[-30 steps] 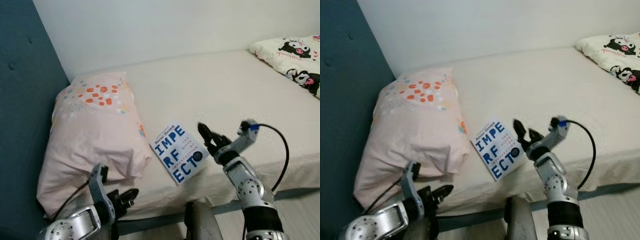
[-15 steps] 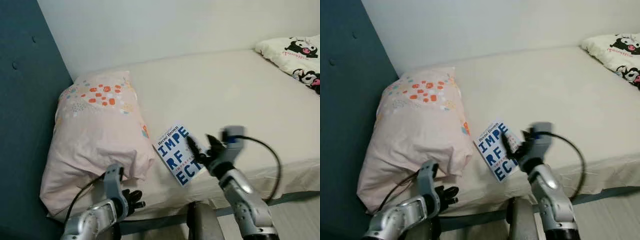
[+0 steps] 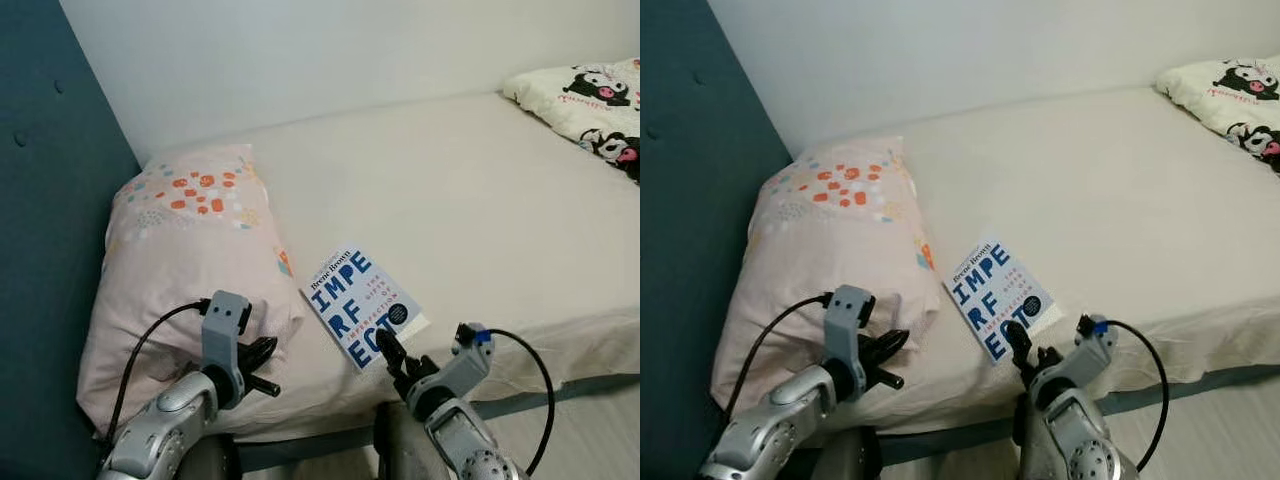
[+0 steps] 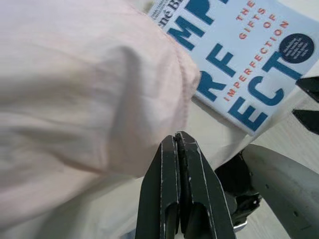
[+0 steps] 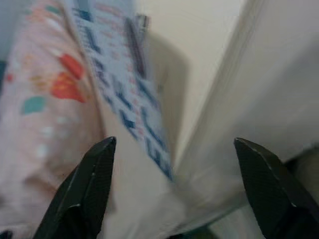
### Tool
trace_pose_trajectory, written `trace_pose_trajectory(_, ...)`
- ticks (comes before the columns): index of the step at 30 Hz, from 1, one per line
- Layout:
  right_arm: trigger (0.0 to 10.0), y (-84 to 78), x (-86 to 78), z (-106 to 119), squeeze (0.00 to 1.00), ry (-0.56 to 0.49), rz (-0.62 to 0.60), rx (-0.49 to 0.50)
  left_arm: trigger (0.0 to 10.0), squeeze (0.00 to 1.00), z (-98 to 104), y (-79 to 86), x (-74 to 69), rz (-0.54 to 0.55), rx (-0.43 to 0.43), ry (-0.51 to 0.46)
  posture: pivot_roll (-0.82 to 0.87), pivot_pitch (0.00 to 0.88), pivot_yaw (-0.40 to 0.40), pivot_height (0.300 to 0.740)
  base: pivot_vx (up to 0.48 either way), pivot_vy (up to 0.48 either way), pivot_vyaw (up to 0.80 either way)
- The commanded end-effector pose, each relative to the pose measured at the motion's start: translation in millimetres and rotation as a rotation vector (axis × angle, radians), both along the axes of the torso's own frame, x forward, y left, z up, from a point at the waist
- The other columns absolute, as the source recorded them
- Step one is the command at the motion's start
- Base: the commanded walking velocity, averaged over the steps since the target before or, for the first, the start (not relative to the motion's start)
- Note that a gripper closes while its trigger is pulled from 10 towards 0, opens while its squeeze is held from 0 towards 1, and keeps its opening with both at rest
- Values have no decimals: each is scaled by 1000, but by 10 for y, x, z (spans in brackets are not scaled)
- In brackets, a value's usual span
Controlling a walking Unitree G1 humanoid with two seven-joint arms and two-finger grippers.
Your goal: Clean up the room
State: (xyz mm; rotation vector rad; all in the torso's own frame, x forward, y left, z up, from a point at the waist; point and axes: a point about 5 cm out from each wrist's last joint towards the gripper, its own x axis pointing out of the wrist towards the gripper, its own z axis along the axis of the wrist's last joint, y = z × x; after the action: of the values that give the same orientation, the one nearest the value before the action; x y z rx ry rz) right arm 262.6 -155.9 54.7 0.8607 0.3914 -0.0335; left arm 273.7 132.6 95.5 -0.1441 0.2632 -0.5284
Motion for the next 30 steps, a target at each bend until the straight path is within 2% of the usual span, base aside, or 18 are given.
trace_pose_trajectory(1, 10000, 8, -21, -69, 1000, 44, -18, 42, 10000, 0, -37, 46, -37, 2, 26, -4, -63, 194, 38, 587, 0, 0, 0)
trace_pose_trajectory(2, 10000, 8, -21, -69, 1000, 44, -18, 42, 10000, 0, -37, 46, -37, 2, 26, -4, -63, 194, 38, 587, 0, 0, 0)
trace_pose_trajectory(5, 10000, -54, 126, -152, 1000, 56, -69, 91, 10000, 0, -57, 104, -23, 57, 37, -12, -48, 210, 44, 587, 0, 0, 0)
trace_pose_trajectory(7, 10000, -54, 126, -152, 1000, 56, -69, 91, 10000, 0, -57, 104, -23, 57, 37, -12, -48, 210, 44, 587, 0, 0, 0)
trace_pose_trajectory(9, 10000, -81, 222, -157, 1000, 51, -81, 109, 10000, 0, -37, 123, -16, 70, 36, -23, -37, 219, 45, 587, 0, 0, 0)
trace_pose_trajectory(10, 10000, -88, 319, -105, 1000, 29, -77, 129, 10000, 0, -9, 139, -28, 67, 35, -31, -30, 224, 43, 587, 0, 0, 0)
trace_pose_trajectory(12, 10000, -92, 379, -57, 1000, 14, -77, 139, 10000, 0, 4, 158, -42, 68, 39, -34, -23, 225, 41, 587, 0, 0, 0)
trace_pose_trajectory(18, 10000, -55, 479, 77, 1000, -29, -33, 166, 10000, 0, 46, 213, -84, 57, 34, -48, -17, 223, 32, 587, 0, 0, 0)
trace_pose_trajectory(20, 10000, -18, 491, 123, 1000, -49, 2, 192, 10000, 0, 58, 226, -101, 41, 34, -54, -13, 220, 25, 587, 0, 0, 0)
trace_pose_trajectory(24, 10000, 50, 450, 163, 1000, -54, 72, 180, 10000, 0, 61, 235, -143, -14, 36, -54, -11, 210, 14, 587, 0, 0, 0)
trace_pose_trajectory(28, 10000, 94, 286, 185, 1000, -64, 118, 179, 10000, 0, 70, 222, -193, -78, 33, -53, -11, 196, 11, 587, 0, 0, 0)
trace_pose_trajectory(29, 10000, 94, 286, 185, 1000, -64, 118, 179, 10000, 0, 70, 222, -193, -78, 33, -53, -11, 196, 11, 587, 0, 0, 0)
trace_pose_trajectory(30, 10000, 99, 212, 211, 1000, -68, 124, 194, 10000, 0, 76, 212, -212, -104, 27, -51, -17, 189, 15, 587, 0, 0, 0)
